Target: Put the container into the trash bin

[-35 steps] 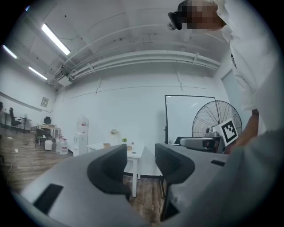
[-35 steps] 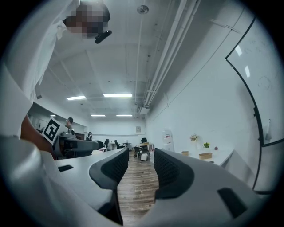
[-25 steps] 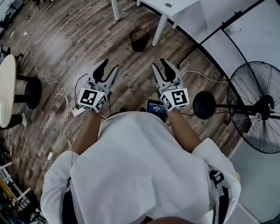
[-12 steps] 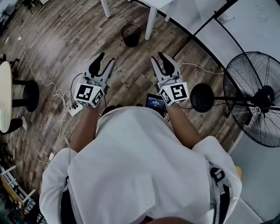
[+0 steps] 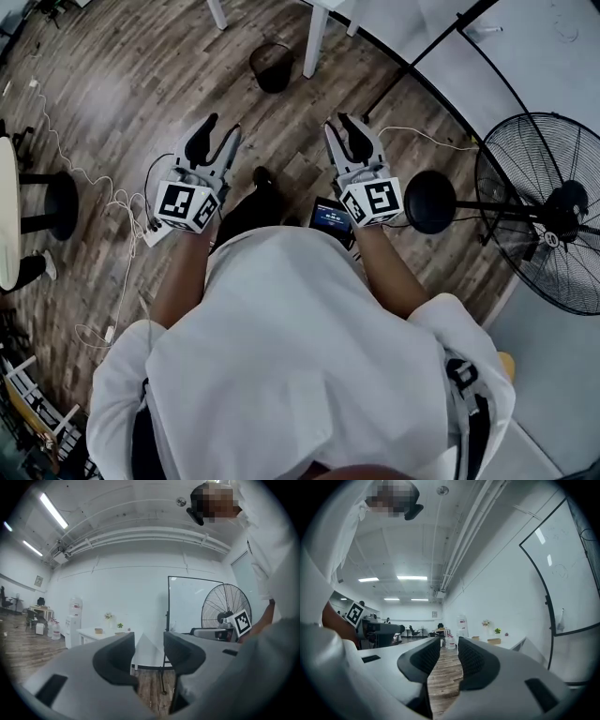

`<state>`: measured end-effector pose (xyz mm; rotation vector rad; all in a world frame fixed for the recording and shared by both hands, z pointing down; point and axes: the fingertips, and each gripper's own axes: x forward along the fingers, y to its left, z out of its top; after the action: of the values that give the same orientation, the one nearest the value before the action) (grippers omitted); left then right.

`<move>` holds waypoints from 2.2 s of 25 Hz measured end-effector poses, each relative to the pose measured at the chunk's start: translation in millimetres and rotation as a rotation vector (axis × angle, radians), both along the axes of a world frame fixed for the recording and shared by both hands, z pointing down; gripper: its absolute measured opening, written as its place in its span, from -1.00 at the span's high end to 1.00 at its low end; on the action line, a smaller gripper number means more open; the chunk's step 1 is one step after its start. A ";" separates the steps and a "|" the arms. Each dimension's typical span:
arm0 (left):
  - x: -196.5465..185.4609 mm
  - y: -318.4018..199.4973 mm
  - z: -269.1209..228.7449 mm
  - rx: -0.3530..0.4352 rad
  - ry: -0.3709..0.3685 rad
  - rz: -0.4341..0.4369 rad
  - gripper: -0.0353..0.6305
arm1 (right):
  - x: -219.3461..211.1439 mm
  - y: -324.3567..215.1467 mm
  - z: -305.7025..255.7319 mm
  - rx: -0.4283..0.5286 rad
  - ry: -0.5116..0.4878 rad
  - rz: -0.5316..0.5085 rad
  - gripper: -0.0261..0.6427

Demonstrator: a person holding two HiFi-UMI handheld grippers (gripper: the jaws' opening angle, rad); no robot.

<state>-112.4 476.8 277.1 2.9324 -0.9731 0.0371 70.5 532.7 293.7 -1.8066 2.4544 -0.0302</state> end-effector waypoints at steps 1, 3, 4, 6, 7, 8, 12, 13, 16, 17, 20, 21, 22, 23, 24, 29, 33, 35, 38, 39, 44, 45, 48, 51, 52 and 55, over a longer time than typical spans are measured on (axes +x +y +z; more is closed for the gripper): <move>0.6 -6.7 1.8 -0.002 0.005 0.000 0.30 | -0.7 -5.8 1.7 -0.004 0.001 -0.001 0.51; 2.7 -22.8 4.8 -0.004 0.015 0.001 0.31 | -2.6 -20.0 3.9 -0.010 0.006 -0.007 0.51; 4.3 -32.6 6.0 -0.004 0.021 0.001 0.31 | -3.0 -28.6 4.5 -0.012 0.010 -0.009 0.51; 10.1 -56.3 8.3 -0.008 0.030 0.003 0.31 | -0.5 -50.2 5.5 -0.018 0.017 -0.013 0.52; 14.4 -69.6 8.4 -0.010 0.032 0.007 0.31 | 1.8 -63.0 5.2 -0.021 0.019 -0.016 0.52; 18.7 -83.3 7.5 -0.010 0.033 0.014 0.31 | 4.3 -76.8 4.3 -0.024 0.021 -0.018 0.52; 26.6 -143.2 0.4 -0.001 0.030 0.033 0.31 | 9.9 -138.0 -2.6 -0.026 0.026 -0.017 0.52; 27.2 -160.7 -1.7 0.000 0.030 0.033 0.31 | 11.4 -154.9 -5.2 -0.025 0.024 -0.015 0.52; 32.7 -212.0 -6.4 0.004 0.035 0.037 0.32 | 17.3 -204.7 -11.7 -0.024 0.023 -0.017 0.56; 34.9 -227.1 -6.5 0.004 0.037 0.041 0.32 | 18.8 -220.3 -12.4 -0.026 0.026 -0.017 0.56; 37.9 -269.4 -1.8 -0.002 0.035 0.052 0.32 | 20.0 -265.8 -13.1 -0.027 0.034 -0.016 0.56; 38.5 -283.5 0.7 -0.005 0.035 0.053 0.32 | 20.8 -280.6 -13.0 -0.025 0.039 -0.015 0.56; 39.2 -297.0 3.2 -0.008 0.037 0.053 0.32 | 22.2 -294.7 -12.7 -0.024 0.045 -0.013 0.56; 40.1 -309.6 5.5 -0.012 0.040 0.052 0.32 | 24.1 -307.6 -12.4 -0.025 0.050 -0.012 0.56; 41.0 -320.9 7.8 -0.017 0.043 0.051 0.32 | 26.4 -319.2 -11.9 -0.028 0.055 -0.010 0.56; 49.7 -371.5 28.1 -0.049 0.045 0.036 0.32 | 49.9 -367.8 2.1 -0.062 0.077 -0.014 0.56; 61.4 -414.7 37.3 -0.072 0.041 0.008 0.33 | 83.3 -410.9 13.9 -0.096 0.060 -0.005 0.56; 72.2 -438.9 38.7 -0.071 0.034 -0.010 0.33 | 104.5 -438.3 18.9 -0.104 0.040 -0.001 0.56; 95.3 -476.1 42.4 -0.062 0.020 -0.041 0.33 | 140.4 -483.9 29.4 -0.113 0.021 -0.014 0.56; 104.1 -489.7 43.8 -0.062 0.017 -0.053 0.33 | 152.6 -500.7 32.0 -0.117 0.019 -0.024 0.56; 148.8 -554.7 42.2 -0.075 0.016 -0.119 0.33 | 209.9 -582.7 31.4 -0.132 0.012 -0.080 0.56; 157.3 -566.1 41.0 -0.076 0.014 -0.133 0.33 | 220.5 -596.8 31.1 -0.137 0.009 -0.093 0.56; 179.7 -597.0 40.5 -0.081 0.000 -0.171 0.33 | 251.0 -636.6 35.3 -0.157 -0.002 -0.127 0.56; 193.4 -622.6 42.2 -0.083 -0.028 -0.208 0.33 | 279.5 -678.1 44.7 -0.184 -0.011 -0.141 0.56; 194.9 -629.1 42.3 -0.086 -0.035 -0.226 0.33 | 287.4 -691.7 46.9 -0.192 -0.017 -0.148 0.56; 196.5 -644.7 44.8 -0.093 -0.049 -0.280 0.33 | 308.3 -729.3 56.3 -0.211 -0.036 -0.168 0.56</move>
<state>84.1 -167.9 321.8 2.6969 -1.3396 0.1393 378.9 -196.6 349.9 -1.6489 2.6574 -0.3426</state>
